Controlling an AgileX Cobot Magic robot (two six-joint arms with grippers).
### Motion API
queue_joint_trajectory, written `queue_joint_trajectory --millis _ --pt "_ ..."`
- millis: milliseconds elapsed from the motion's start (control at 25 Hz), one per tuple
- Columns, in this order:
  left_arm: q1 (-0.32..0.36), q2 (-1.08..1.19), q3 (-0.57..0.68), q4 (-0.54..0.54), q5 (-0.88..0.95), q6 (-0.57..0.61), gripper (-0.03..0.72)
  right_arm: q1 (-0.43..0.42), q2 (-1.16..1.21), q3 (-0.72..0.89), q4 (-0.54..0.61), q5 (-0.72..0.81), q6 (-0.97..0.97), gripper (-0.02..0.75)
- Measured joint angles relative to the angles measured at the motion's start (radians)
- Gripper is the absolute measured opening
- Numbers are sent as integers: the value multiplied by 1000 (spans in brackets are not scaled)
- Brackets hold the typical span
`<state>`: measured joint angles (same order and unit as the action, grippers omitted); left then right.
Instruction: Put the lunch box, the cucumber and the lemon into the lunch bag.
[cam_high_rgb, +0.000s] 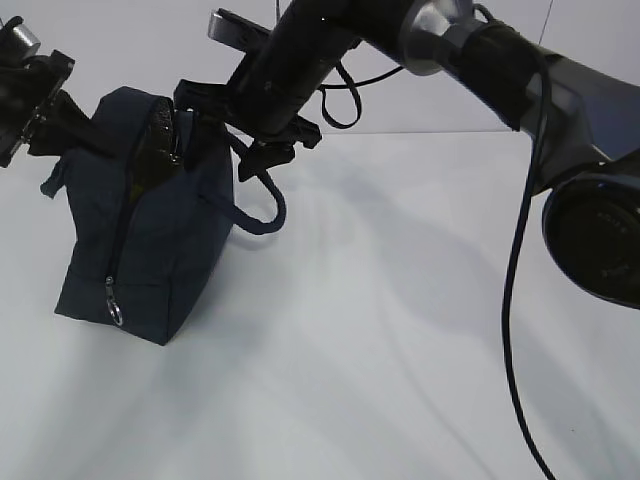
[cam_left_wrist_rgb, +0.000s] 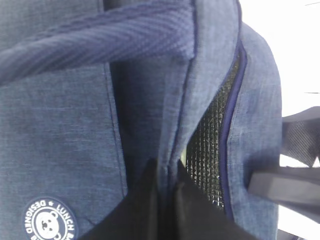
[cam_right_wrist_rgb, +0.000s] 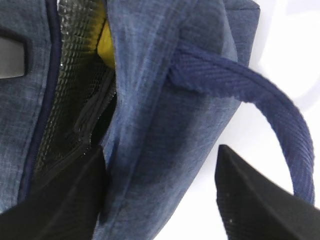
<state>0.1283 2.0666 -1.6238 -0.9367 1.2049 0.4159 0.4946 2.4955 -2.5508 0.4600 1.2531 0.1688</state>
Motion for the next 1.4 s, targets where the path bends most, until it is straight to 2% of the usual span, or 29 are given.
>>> queue_joint_trajectory --millis 400,520,640,720,760,960,1200,1400 --pt "0 0 0 -3 0 0 -15 0 0 0 30 0 2 489" --pt "0 0 0 -14 0 2 -15 0 5 0 30 0 2 363" --pt "-4 0 0 -14 0 2 -15 0 22 0 37 0 2 159" --pt "-13 0 0 -14 -2 2 -15 0 33 -2 37 0 2 48" --pt "-20 0 0 -14 -2 2 -15 0 35 -2 37 -2 2 20" --pt "-70 0 0 -16 -8 2 -15 0 39 -2 -3 -2 -17 3" --pt "-109 0 0 -30 -8 -21 -15 0 17 -3 -146 11 -23 3" --pt "-132 0 0 -99 -12 -33 -15 0 -24 -3 -251 13 -24 2"
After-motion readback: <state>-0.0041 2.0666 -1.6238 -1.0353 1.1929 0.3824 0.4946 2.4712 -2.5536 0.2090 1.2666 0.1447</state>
